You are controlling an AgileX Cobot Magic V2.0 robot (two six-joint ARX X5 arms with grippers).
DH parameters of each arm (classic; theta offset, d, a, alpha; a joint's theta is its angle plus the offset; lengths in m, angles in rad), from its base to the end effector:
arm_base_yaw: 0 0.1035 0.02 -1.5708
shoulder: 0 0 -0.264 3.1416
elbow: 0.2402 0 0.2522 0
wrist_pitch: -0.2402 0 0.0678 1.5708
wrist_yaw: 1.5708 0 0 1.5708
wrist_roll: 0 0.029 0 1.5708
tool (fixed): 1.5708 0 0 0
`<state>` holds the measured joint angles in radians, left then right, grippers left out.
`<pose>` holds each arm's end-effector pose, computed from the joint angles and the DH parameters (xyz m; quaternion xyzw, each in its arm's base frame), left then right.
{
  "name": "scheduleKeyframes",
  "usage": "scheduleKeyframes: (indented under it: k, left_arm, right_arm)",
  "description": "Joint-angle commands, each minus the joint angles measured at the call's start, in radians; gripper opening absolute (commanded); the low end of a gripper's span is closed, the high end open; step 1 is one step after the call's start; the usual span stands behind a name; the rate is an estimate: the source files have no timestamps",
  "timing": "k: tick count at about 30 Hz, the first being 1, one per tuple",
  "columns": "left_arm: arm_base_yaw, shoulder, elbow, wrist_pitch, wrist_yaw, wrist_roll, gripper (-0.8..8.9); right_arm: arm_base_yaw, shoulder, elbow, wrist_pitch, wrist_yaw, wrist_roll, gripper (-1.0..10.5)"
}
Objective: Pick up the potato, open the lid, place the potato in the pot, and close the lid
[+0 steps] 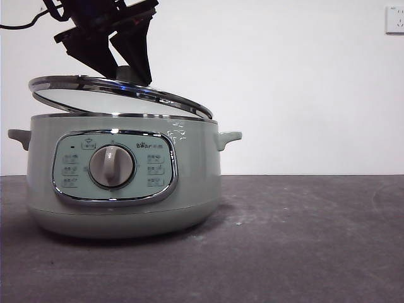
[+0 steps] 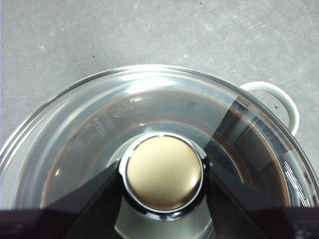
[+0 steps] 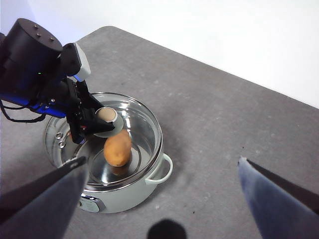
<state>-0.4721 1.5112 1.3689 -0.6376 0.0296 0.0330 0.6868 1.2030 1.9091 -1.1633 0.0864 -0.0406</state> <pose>0.2882 -0.1481 0.3236 0.0982 0.3670 -0.2357 0.8945 0.1248 0.0991 0.5118 -0.1043 0.2040 0.2922 0.9285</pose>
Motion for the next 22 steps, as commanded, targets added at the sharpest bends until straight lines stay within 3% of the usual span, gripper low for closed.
scheduleKeyframes:
  k: [1,8,18,22]
  left_arm:
    - [-0.001,0.008,0.016,0.034,0.006,-0.006,-0.09]
    - [-0.002,0.053,0.016,-0.012,0.084,-0.006,-0.09]
    - [-0.003,0.058,0.016,-0.119,0.075,-0.003,0.16]
    - [-0.003,0.058,0.016,-0.100,0.075,-0.003,3.00]
  right_arm:
    - [0.001,0.001,0.000,0.003,0.002,0.009,5.0]
    - [0.001,0.001,0.000,0.003,0.002,0.010,5.0]
    - [0.001,0.001,0.000,0.002,0.001,0.010,5.0]
    - [0.001,0.001,0.000,-0.002,-0.001,0.016,5.0]
